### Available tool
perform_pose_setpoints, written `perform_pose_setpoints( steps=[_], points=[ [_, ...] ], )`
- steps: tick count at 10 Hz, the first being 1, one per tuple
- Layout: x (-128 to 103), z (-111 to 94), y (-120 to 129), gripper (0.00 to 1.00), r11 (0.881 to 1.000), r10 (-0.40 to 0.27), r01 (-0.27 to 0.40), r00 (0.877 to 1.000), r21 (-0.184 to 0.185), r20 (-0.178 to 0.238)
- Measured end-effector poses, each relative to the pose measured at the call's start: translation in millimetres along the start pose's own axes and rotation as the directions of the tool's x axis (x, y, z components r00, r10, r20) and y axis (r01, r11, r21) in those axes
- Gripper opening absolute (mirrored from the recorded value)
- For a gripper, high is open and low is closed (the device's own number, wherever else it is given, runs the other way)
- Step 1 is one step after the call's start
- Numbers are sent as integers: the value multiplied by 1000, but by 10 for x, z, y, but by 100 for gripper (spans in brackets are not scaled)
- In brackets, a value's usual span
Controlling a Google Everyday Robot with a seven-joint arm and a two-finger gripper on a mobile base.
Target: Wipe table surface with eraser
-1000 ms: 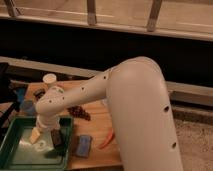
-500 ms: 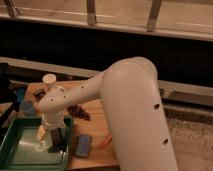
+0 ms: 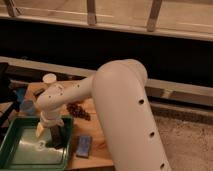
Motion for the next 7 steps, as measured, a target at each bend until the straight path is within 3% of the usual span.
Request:
perform_pose_setpoints(
  steps=[2, 3, 7],
  points=[
    [-86, 73, -48, 78, 1000, 11, -11, 1000, -1, -8],
    [-115, 116, -46, 72, 1000, 11, -11, 1000, 2, -19],
    [-148, 254, -8, 32, 999, -3, 6, 997, 35, -77]
  ],
)
